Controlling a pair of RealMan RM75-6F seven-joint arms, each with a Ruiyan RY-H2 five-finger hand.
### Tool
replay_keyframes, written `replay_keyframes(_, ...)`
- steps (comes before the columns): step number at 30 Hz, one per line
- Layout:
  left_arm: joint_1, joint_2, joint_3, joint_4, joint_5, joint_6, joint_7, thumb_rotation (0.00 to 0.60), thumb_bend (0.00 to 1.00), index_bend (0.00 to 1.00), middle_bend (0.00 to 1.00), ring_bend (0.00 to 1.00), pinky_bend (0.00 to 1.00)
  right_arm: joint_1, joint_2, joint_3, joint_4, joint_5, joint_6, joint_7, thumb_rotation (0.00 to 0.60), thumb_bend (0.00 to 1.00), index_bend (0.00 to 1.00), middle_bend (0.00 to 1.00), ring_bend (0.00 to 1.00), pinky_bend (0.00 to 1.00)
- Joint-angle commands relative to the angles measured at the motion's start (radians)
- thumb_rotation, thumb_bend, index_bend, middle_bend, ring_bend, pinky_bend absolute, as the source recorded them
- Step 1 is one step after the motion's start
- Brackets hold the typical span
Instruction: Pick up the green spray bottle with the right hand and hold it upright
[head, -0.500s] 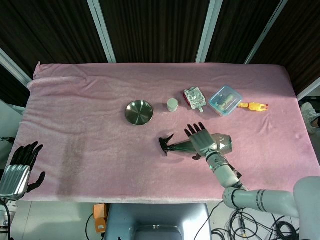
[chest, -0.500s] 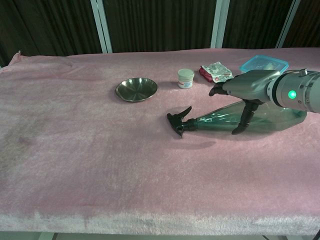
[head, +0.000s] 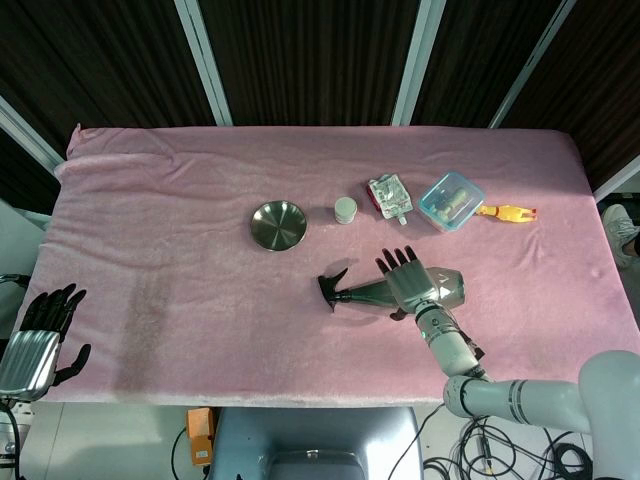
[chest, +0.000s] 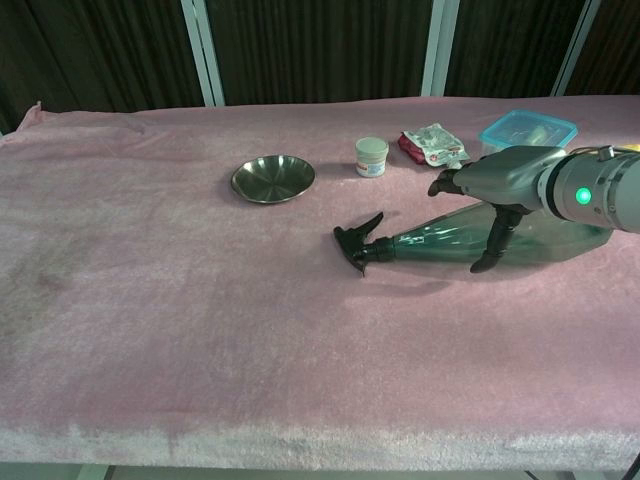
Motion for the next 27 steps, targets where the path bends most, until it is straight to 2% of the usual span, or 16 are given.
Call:
replay_keyframes(1,-0.005,0.001,0.003,0.004,0.007,-0.007,-0.001,0.6,0.41,0.0,0.0,0.0,0.02,0.015,-0.023,-0.006,0.025,0.029,-0.017,-0.009,0.6,0.26,0.31,0.0,0.0,0.0)
replay_keyframes(7,-0.012,0.002,0.008,0.012,0.026,-0.008,-0.013,0.6,0.44,0.0,0.0,0.0,0.02,0.03,-0.069,-0.012,0.084,0.05,-0.028,-0.008,0.6,0.37,0.49,0.04,0.0,0.01)
replay_keyframes(11,-0.021,0.015,0.02,0.006,0.039,-0.028,-0.043,0.6,0.44,0.0,0.0,0.0,0.02,0.03,-0.079,-0.016,0.12,0.028,-0.037,0.011,0.6,0.38,0.55,0.09,0.0,0.04)
replay_keyframes(15,-0.026,0.015,0.019,0.01,0.04,-0.031,-0.042,0.6,0.44,0.0,0.0,0.0,0.01,0.018,-0.081,-0.003,0.138,-0.014,-0.019,0.054,0.6,0.39,0.7,0.2,0.0,0.09)
replay_keyframes(16,-0.026,0.014,0.02,0.009,0.038,-0.033,-0.041,0.6,0.44,0.0,0.0,0.0,0.01,0.011,-0.082,0.006,0.138,-0.034,-0.003,0.074,0.6,0.39,0.73,0.28,0.04,0.09)
replay_keyframes(17,-0.026,0.014,0.02,0.008,0.034,-0.036,-0.039,0.6,0.44,0.0,0.0,0.0,0.02,-0.002,-0.082,0.015,0.136,-0.063,0.018,0.103,0.6,0.39,0.74,0.33,0.07,0.08)
replay_keyframes(19,-0.025,0.014,0.017,0.007,0.027,-0.035,-0.034,0.6,0.44,0.0,0.0,0.0,0.03,-0.024,-0.071,0.027,0.12,-0.127,0.041,0.164,0.6,0.39,0.75,0.51,0.2,0.07)
replay_keyframes(21,-0.025,0.01,0.01,0.007,0.021,-0.028,-0.025,0.6,0.45,0.0,0.0,0.0,0.04,-0.06,-0.051,0.033,0.102,-0.234,0.081,0.253,0.6,0.39,0.77,0.58,0.27,0.06)
replay_keyframes(24,-0.027,0.005,0.008,0.003,0.019,-0.027,-0.013,0.6,0.45,0.0,0.0,0.0,0.04,-0.119,-0.014,0.039,0.075,-0.386,0.152,0.4,0.6,0.39,0.81,0.64,0.35,0.06)
replay_keyframes(27,-0.03,0.005,0.017,-0.005,0.023,-0.041,-0.004,0.6,0.47,0.0,0.0,0.0,0.04,-0.183,0.03,0.052,0.05,-0.517,0.219,0.591,0.6,0.39,0.8,0.65,0.38,0.05)
